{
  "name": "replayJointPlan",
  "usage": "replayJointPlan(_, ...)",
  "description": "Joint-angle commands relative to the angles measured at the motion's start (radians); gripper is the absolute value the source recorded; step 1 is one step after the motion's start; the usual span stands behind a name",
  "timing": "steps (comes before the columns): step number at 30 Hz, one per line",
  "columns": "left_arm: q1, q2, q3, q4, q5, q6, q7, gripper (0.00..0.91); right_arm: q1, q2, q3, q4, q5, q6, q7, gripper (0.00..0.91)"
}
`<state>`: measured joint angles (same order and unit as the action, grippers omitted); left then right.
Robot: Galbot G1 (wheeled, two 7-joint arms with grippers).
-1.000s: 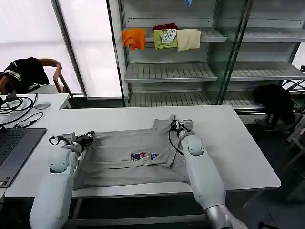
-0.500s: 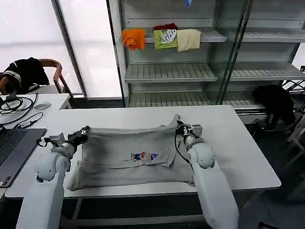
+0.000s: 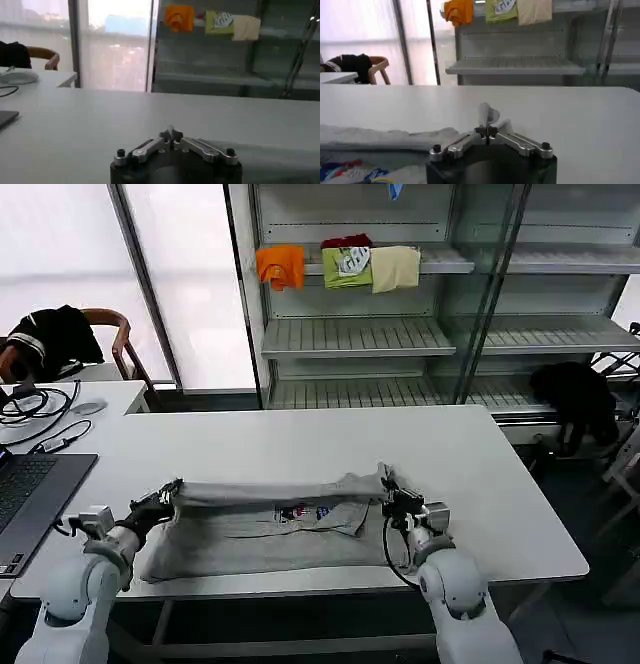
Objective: Fold and organize the clothes.
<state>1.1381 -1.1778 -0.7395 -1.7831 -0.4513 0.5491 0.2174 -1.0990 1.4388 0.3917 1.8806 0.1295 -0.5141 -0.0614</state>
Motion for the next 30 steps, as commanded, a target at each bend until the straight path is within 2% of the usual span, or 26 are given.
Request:
replayJointPlan(1,0.121,0.008,-0.037,-0.048,0.004,-0.002,0.044,0.01,-0.115,-0.013,0.001,0.103,-0.064,0.007,-0.004,0.0)
replayJointPlan(6,0.123,0.006,-0.036,-0.041,0.034,-0.001,0.053,0.02,-0.114,-0.009,0.006,0.101,-0.078,0.006,0.016,0.0)
replayJointPlan(7,0.123,0.005,-0.035,-0.042,0.037,-0.001,0.051,0.333,-0.113,-0.009,0.006,0.103,-0.082,-0.002,0.028,0.806)
replayJointPlan(8,0.124,0.003,-0.033,-0.043,0.042,-0.001,0.048,0.776,-0.112,-0.007,0.007,0.103,-0.1,-0.013,0.039,0.907)
replayJointPlan(9,0.125,0.0,-0.031,-0.047,0.052,-0.001,0.047,0.907,-0.111,-0.006,0.008,0.101,-0.128,-0.014,0.045,0.907)
replayJointPlan(11,0.128,-0.007,-0.026,-0.052,0.078,-0.007,0.038,0.907,-0.109,-0.001,0.008,0.084,-0.213,-0.01,0.088,0.907)
replayJointPlan(14,0.138,-0.018,-0.021,-0.068,0.122,-0.01,0.018,0.907,-0.106,0.001,0.016,0.065,-0.289,-0.008,0.112,0.907)
replayJointPlan(19,0.163,-0.041,-0.022,-0.099,0.169,-0.022,-0.022,0.907,-0.104,-0.006,0.031,0.054,-0.327,-0.014,0.116,0.907)
replayJointPlan(24,0.197,-0.066,-0.047,-0.118,0.17,-0.043,-0.076,0.907,-0.11,-0.014,0.063,0.076,-0.258,0.048,0.119,0.907)
replayJointPlan(26,0.208,-0.075,-0.052,-0.123,0.167,-0.051,-0.1,0.907,-0.105,-0.017,0.085,0.094,-0.193,0.069,0.132,0.907)
replayJointPlan(30,0.225,-0.091,-0.05,-0.127,0.152,-0.053,-0.129,0.907,-0.067,-0.012,0.14,0.124,-0.027,0.065,0.147,0.907)
